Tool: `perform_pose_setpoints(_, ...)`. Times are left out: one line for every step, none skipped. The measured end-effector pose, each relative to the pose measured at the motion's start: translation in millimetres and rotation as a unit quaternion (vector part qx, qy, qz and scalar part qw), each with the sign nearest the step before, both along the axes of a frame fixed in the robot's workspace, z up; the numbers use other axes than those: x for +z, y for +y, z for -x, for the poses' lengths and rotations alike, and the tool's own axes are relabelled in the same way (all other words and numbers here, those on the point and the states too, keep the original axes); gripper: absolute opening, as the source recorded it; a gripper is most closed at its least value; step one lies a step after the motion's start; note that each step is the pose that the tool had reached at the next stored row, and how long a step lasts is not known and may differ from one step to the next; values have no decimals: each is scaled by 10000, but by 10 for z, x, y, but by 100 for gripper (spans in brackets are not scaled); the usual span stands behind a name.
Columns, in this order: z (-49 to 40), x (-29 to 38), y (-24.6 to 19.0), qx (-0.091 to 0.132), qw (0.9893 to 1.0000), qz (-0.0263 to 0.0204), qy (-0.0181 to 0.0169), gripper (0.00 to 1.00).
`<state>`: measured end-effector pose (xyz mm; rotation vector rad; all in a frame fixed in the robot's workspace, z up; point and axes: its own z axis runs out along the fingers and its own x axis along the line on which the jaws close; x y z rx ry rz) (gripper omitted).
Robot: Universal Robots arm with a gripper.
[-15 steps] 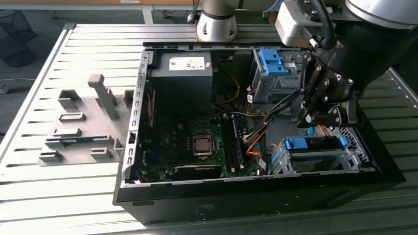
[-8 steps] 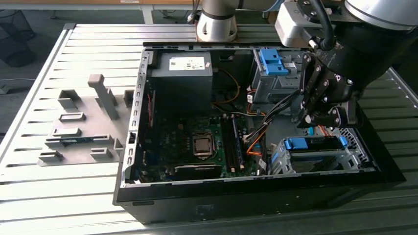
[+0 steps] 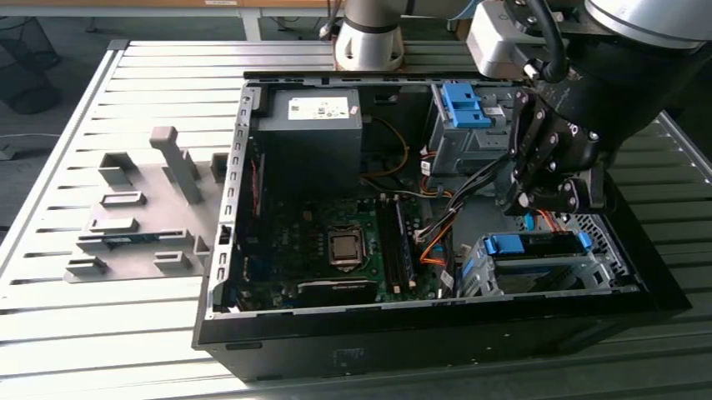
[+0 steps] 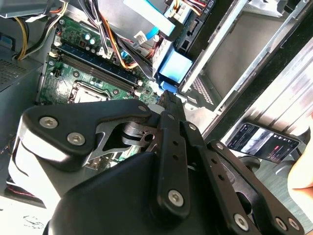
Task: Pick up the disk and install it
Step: 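Insert the second disk wire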
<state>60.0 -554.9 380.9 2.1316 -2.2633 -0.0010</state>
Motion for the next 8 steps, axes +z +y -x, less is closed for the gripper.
perform_pose_setpoints(0, 1, 3, 0, 10000, 1, 0, 11)
perform_pose_setpoints(0, 0, 7, 0, 10000, 0, 0, 11)
perform_pose_setpoints(0, 0, 13, 0, 10000, 0, 0, 11)
perform_pose_setpoints(0, 0, 21, 0, 10000, 0, 0, 11)
perform_pose_setpoints(-1, 1, 28, 0, 10000, 0, 0, 11)
perform_pose_setpoints(-2, 1, 35, 0, 10000, 1, 0, 11)
perform_pose_setpoints(-2, 0, 41, 0, 10000, 0, 0, 11)
perform_pose_setpoints(-3, 0, 46, -1, 10000, 0, 0, 11)
